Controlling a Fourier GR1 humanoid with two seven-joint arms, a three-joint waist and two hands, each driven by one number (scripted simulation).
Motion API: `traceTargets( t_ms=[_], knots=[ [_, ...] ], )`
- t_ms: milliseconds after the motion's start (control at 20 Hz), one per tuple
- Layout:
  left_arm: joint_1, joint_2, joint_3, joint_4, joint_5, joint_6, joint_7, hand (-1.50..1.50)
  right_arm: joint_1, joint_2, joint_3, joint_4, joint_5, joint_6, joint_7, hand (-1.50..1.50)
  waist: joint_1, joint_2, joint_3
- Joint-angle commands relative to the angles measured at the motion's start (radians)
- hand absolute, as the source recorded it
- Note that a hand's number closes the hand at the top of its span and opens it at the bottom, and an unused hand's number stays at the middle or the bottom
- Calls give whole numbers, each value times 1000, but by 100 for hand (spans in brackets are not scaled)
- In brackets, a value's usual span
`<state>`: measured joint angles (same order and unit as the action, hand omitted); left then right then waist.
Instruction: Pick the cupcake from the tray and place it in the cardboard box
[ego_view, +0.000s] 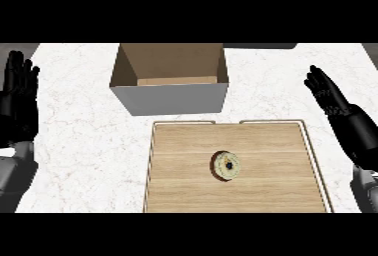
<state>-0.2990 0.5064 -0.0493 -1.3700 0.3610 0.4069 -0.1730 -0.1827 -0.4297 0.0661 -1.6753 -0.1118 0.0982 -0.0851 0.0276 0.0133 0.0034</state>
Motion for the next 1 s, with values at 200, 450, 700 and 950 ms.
traceTargets(
  t_ms=[200, 450, 700, 950],
  knots=[
    [119, 8, -185, 16, -118, -59, 74, 0, -187, 280, 110, -3, -225, 56, -30, -150, 36, -4, 1],
    [168, -35, -263, 20, -152, -52, 126, 0, -174, 359, 126, 129, 41, -241, 69, -150, 4, -7, -2],
    [310, 21, -238, -170, -194, -48, 191, 0, -133, 393, 134, 183, 21, -149, -132, -150, -16, -15, -3],
    [252, 5, -231, -93, -201, -40, 197, 0, -175, 140, 174, 194, 189, -26, -94, -150, -18, -16, -4]
  ],
)
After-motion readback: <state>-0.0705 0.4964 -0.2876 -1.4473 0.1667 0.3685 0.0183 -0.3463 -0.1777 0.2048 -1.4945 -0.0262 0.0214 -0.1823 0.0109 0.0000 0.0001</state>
